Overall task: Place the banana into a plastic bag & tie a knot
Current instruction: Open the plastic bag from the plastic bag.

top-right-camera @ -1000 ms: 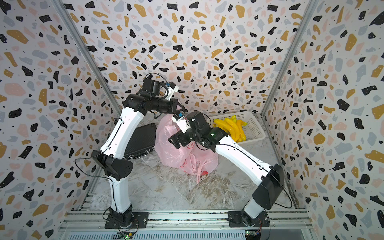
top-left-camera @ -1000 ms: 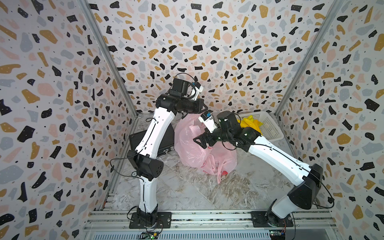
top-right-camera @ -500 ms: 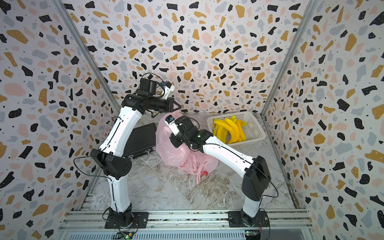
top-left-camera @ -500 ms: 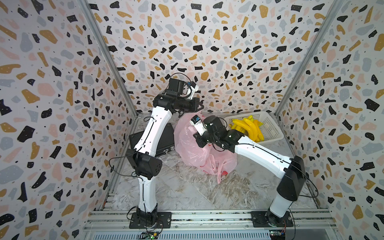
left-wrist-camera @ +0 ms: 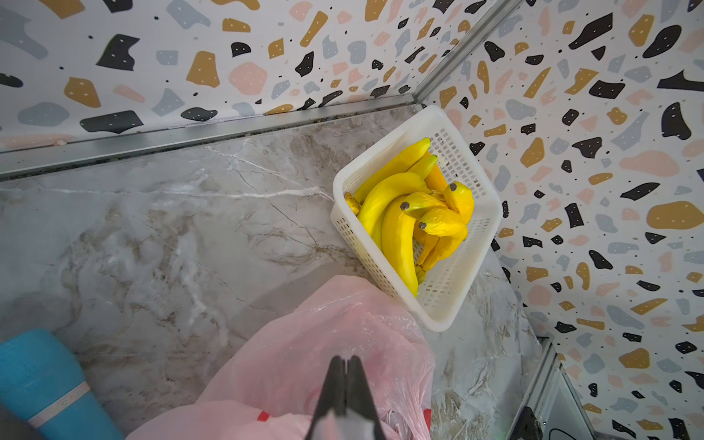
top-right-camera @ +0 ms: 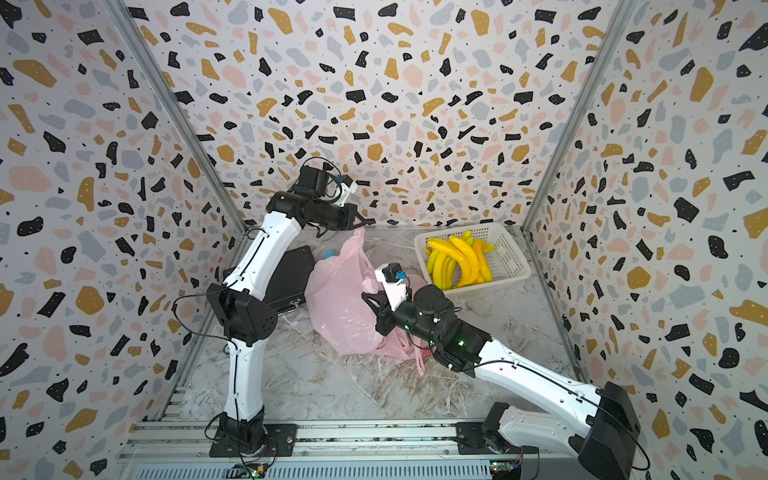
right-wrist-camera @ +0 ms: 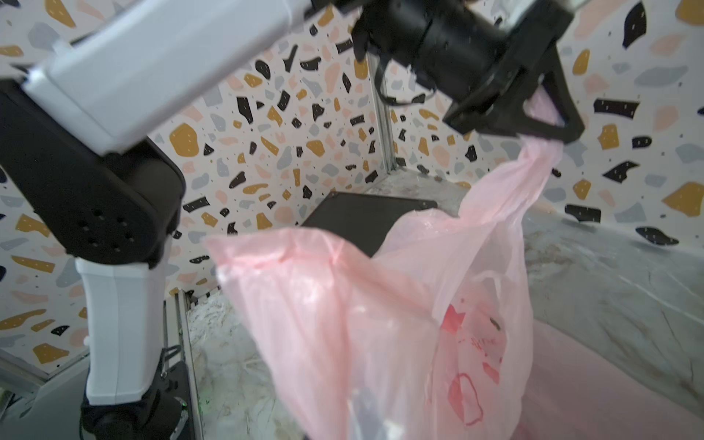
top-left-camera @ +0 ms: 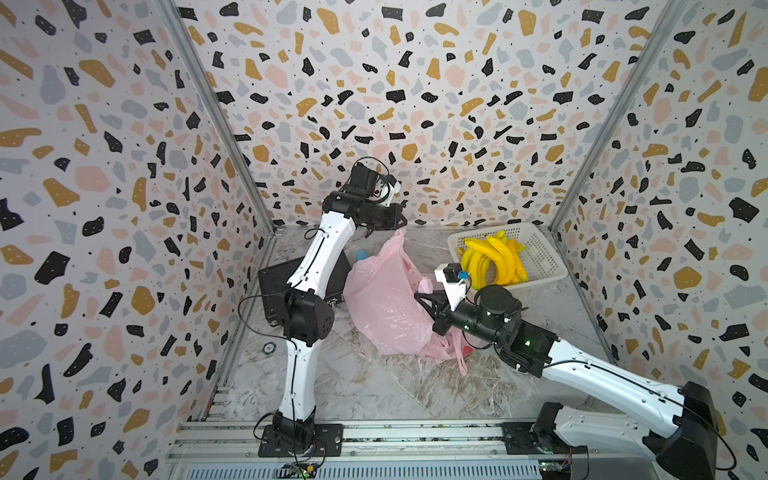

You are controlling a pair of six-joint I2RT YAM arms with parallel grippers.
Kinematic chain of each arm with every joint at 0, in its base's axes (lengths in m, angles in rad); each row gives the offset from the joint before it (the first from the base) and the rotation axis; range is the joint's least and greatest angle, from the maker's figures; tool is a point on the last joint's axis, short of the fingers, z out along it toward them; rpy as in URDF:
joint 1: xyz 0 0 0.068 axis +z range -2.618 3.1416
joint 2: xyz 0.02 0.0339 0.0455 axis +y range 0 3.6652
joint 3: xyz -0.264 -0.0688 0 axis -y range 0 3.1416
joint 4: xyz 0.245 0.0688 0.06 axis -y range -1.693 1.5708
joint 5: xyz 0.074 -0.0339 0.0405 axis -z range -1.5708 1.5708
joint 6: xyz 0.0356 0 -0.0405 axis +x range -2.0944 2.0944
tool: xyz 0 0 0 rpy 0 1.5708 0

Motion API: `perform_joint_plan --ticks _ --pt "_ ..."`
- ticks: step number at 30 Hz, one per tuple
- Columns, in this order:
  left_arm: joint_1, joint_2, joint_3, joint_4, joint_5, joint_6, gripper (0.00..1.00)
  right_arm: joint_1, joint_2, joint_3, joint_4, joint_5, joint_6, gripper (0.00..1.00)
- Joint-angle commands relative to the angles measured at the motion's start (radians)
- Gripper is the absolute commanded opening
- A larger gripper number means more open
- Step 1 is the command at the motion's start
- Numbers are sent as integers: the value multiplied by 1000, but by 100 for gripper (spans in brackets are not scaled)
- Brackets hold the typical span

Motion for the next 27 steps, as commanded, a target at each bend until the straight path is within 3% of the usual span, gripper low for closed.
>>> perform_joint_plan --ticks 1,5,7,9,11,13,17,27 --pt "-23 -6 -16 40 -16 60 0 -2 -61 -57 2 119 40 0" --pt "-57 28 -12 73 4 67 0 -66 -73 -107 -27 147 71 0" --pt "-74 45 13 64 -3 73 0 -107 -70 -95 -56 102 83 16" --pt "-84 54 33 53 -4 73 0 -141 -74 -54 -114 56 89 25" --pt "-89 49 25 53 2 69 0 -159 -94 -9 -163 14 70 54" --pt "-92 34 -4 68 8 63 0 -171 -119 31 -207 -8 56 76" --pt "-99 6 -41 81 11 62 0 -227 -142 128 -323 -53 77 97" --pt "-103 -60 -102 76 30 42 0 -492 -29 407 -645 30 110 100"
